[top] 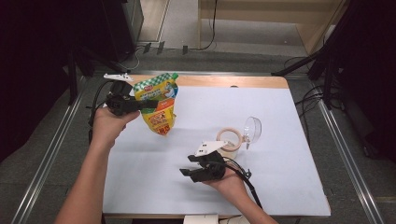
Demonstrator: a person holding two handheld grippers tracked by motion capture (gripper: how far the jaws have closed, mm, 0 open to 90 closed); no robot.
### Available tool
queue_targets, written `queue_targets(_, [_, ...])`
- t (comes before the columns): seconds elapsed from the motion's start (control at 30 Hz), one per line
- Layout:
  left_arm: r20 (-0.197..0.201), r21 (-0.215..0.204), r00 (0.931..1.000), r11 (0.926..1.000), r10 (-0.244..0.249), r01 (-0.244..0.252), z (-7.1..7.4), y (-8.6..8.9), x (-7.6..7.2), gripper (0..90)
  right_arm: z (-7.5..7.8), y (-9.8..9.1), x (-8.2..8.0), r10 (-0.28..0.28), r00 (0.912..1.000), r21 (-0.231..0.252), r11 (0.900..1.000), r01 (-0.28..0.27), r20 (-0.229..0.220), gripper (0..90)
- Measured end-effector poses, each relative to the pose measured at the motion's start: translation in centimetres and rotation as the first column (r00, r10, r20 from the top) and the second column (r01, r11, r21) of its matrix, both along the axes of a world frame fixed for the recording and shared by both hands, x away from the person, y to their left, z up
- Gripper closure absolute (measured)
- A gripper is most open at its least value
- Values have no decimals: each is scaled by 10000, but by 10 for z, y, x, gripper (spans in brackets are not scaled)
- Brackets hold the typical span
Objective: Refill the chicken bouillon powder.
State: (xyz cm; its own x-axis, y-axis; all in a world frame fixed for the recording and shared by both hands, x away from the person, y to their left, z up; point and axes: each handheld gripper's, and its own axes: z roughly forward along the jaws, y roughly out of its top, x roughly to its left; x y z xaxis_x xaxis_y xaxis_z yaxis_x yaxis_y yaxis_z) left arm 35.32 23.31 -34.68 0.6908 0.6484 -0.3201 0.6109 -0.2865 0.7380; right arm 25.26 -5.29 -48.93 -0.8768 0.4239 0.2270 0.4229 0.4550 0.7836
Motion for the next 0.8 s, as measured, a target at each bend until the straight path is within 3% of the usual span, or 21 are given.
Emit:
queue_targets(0.43, [-360, 360, 9972, 9971, -655, 667, 7, -13, -27, 900, -3, 0, 5, -475, 9988, -100, 9988, 476, 110, 439])
queue_targets(0.67, [-432, 196, 9906, 9912, -1297, 1307, 12, -25, -39, 900, -7, 0, 9, -690, 9976, -151, 9975, 691, 65, 440])
queue_targets(0.8, [-472, 107, 9820, 9830, -1827, 1834, 15, -37, -48, 900, -10, 2, 11, -822, 9965, -218, 9963, 826, 170, 450])
